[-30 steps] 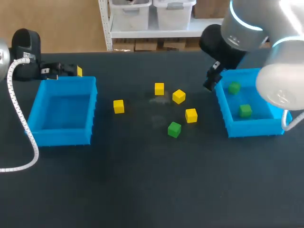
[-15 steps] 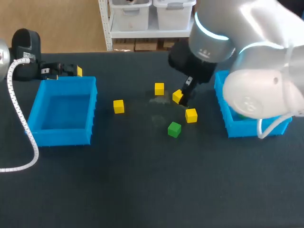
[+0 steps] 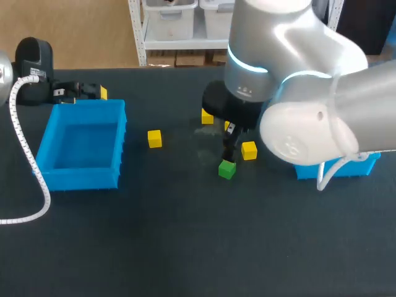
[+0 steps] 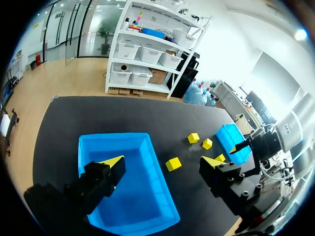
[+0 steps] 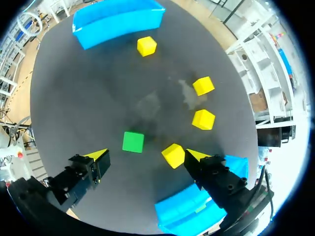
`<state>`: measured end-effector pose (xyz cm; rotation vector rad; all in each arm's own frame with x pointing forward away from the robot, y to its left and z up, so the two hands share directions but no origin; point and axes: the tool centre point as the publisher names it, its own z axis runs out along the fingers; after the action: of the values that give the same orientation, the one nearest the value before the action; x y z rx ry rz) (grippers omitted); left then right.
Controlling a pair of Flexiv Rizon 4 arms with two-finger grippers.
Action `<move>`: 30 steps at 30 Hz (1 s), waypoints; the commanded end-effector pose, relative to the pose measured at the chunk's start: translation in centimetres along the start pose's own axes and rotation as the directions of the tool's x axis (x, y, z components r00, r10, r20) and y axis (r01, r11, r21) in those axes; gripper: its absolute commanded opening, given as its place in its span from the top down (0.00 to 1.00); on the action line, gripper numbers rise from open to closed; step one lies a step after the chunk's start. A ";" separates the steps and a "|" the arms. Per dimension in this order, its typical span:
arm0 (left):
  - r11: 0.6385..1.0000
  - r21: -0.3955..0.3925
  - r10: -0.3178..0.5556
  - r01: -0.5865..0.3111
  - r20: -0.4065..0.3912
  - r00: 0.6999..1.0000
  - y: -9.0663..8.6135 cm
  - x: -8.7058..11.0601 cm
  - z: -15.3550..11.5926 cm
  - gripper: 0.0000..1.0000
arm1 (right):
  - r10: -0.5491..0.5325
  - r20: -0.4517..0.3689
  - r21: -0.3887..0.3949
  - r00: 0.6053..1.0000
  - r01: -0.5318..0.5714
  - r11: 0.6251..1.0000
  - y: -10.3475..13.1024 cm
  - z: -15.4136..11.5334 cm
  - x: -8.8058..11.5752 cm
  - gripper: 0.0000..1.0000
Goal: Put the green cubes in the right bin and the yellow cubes in the left bin.
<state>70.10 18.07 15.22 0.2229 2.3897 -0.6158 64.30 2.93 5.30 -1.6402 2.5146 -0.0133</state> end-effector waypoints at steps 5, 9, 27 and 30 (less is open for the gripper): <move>1.000 0.010 0.002 -0.002 0.005 1.000 0.2 0.1 0.0 0.00 | -0.019 -0.041 -0.028 0.999 0.018 0.999 0.8 2.4 0.3 0.00; 1.000 0.010 0.002 -0.002 0.005 1.000 0.2 0.1 0.0 0.00 | -0.026 -0.054 -0.040 0.998 0.024 0.999 1.6 3.3 0.6 0.00; 1.000 0.010 0.002 -0.002 0.005 1.000 0.2 0.1 0.0 0.00 | 0.005 -0.079 -0.058 0.997 -0.010 0.998 2.4 6.2 -0.2 0.00; 1.000 0.010 0.002 -0.002 0.005 1.000 0.2 0.1 0.0 0.00 | 0.012 -0.097 -0.050 0.995 -0.017 0.999 2.5 6.8 -0.4 0.08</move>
<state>70.10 18.07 15.22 0.2229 2.3897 -0.6158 62.70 4.15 -1.02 -1.6802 2.6087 -0.0122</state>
